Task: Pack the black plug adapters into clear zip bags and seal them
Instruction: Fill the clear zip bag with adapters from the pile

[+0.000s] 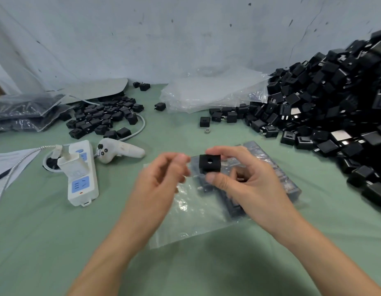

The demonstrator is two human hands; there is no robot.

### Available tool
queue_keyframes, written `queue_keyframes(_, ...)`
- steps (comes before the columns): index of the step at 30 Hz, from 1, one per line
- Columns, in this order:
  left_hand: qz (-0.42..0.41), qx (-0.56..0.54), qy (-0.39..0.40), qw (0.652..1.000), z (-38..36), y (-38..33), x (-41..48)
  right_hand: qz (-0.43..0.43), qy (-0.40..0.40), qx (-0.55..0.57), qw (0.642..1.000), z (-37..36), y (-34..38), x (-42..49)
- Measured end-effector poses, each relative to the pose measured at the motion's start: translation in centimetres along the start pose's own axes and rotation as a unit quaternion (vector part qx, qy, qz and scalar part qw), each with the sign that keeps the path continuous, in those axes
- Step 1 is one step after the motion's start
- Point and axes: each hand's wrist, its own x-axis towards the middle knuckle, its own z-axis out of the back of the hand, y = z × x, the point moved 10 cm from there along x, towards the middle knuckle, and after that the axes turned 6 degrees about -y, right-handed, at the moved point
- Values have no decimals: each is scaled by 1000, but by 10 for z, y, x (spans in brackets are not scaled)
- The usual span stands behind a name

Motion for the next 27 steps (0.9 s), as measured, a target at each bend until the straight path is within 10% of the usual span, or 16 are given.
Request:
queue_keyframes(7,94,-130,70,985,-31,10,-17,76,-34,-112,990,-11,8,-16)
queue_keyframes(13,166,-304,-129,929,45,38,5,22,-69,-33,997,10,1,-9)
queue_keyframes(19,252,-32,-205,945,121,98,-8,-271,-245,251,896,58,-63,-10)
queue_keyframes(27,22,263,-8,964,60,67,-6,-288,-253,263,885,68,-72,-9)
